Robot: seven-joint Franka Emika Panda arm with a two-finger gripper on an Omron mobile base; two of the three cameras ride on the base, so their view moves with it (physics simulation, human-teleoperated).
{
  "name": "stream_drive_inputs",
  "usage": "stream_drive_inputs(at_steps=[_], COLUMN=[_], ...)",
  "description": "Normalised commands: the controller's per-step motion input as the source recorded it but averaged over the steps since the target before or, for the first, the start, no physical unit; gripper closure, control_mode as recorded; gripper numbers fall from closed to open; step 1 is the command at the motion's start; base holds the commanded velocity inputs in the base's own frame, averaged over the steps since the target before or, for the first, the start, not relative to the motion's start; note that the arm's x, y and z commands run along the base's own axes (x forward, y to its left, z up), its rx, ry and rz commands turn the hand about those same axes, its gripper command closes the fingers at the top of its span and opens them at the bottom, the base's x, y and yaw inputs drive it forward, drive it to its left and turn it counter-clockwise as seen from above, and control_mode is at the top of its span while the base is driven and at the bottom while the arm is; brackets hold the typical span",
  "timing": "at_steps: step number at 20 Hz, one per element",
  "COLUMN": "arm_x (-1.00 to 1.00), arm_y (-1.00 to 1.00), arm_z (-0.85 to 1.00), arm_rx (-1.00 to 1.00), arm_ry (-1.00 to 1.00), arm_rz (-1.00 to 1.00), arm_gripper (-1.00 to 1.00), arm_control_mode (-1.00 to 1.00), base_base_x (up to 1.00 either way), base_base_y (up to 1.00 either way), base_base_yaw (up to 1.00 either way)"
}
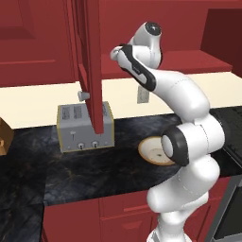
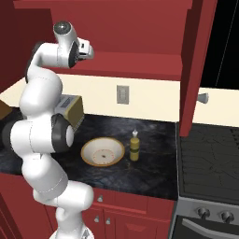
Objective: Retrieve the bottle and the shaker from the cabinet and place them next to the mixing bowl on the counter. Then add garlic from the fridge to the mixing bowl.
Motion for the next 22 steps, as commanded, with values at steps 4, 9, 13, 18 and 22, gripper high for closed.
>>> stream_drive_inputs(at_steps=[4,9,13,18,22], arm_x=[0.16,0.24,0.34,0.25,0.21], arm_y=[0.02,0.0,0.0,0.0,0.0], arm_z=[0.03,0.0,0.0,0.0,0.0], arm_rx=[0.0,0.0,0.0,0.0,0.0], arm_ry=[-0.02,0.0,0.0,0.0,0.0], arm_rz=[0.0,0.0,0.0,0.0,0.0], arm_gripper=[-1.0,-1.0,-1.0,-1.0,-1.0], arm_control_mode=[-1.0,-1.0,-1.0,-1.0,-1.0], base_base_x=[0.0,0.0,0.0,0.0,0.0], base_base_y=[0.0,0.0,0.0,0.0,0.0], base_base_yaw=[0.0,0.0,0.0,0.0,0.0])
